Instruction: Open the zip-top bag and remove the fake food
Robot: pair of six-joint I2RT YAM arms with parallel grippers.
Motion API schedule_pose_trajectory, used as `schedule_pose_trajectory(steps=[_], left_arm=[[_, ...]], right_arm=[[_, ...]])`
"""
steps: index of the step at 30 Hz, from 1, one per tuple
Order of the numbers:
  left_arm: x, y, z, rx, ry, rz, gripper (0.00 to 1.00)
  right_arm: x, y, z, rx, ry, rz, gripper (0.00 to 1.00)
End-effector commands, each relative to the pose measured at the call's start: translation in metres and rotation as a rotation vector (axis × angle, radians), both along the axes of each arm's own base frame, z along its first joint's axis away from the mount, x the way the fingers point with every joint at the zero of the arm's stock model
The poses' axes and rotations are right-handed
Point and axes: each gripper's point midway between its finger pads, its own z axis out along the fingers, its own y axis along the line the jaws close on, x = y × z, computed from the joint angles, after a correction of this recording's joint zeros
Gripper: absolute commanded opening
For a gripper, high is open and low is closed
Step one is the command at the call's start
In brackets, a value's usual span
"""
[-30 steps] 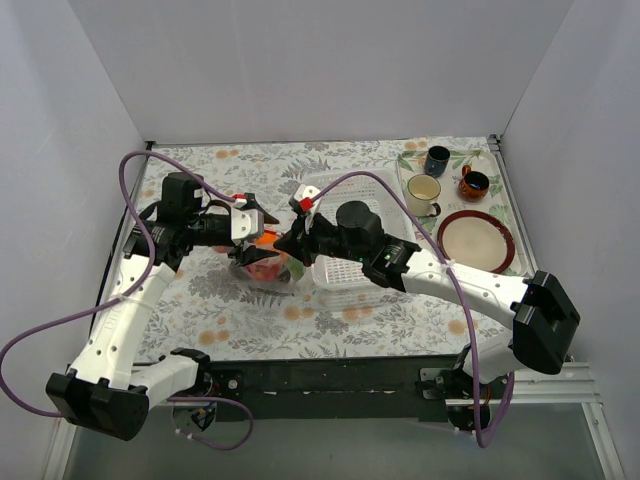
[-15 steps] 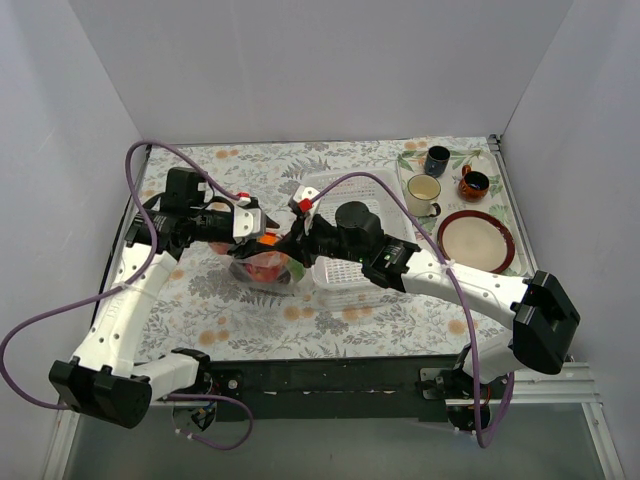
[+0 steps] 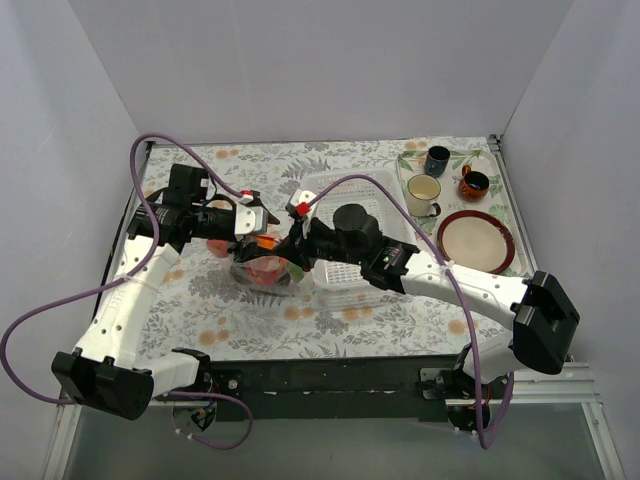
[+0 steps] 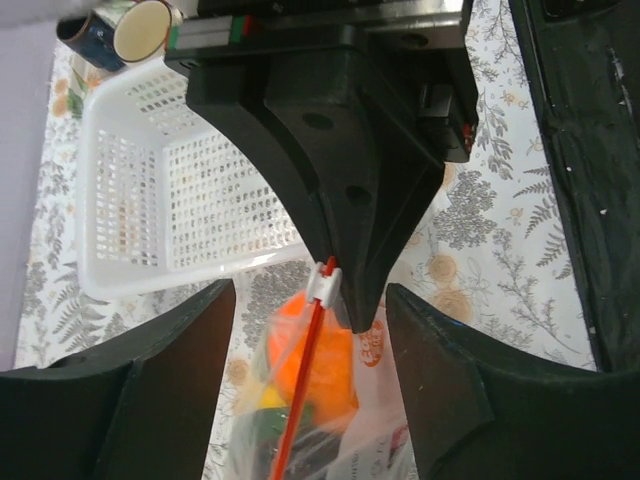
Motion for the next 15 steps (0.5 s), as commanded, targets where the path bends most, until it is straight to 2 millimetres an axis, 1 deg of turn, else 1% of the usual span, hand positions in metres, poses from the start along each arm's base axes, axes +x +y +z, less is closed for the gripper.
schedule_pose_trajectory(steps=[1,2,5,6,7,9,10,15], left_arm=[[-0.003,-0.002,0.016,-0.011,-0.042,-0.032,0.57],[-0.003,-0.002,0.017,-0.007,-0.044,-0.036,0.53],[-0.004,0.000,0.013,0.009,-0.032,-0.043,0.47],[-0.004,0.000,0.010,0.016,-0.030,-0.049,0.42],[-0.007,0.001,0.006,0.025,-0.005,-0.053,0.41],[-0.008,0.002,0.005,0.035,0.004,-0.060,0.38],[-0.010,0.002,0.001,0.044,0.030,-0.064,0.38],[-0.014,0.004,-0.003,0.062,0.051,-0.076,0.38]], right_arm=[[-0.004,0.008,0.018,0.043,-0.031,0.027,0.01],[-0.004,0.008,0.019,0.045,-0.031,0.027,0.01],[-0.003,0.008,0.018,0.043,-0.031,0.026,0.01],[-0.004,0.009,0.018,0.044,-0.032,0.027,0.01],[-0.004,0.009,0.017,0.042,-0.031,0.027,0.01],[-0.003,0.009,0.018,0.042,-0.031,0.026,0.01],[-0.003,0.010,0.018,0.040,-0.030,0.026,0.01],[-0.003,0.010,0.017,0.036,-0.028,0.026,0.01]])
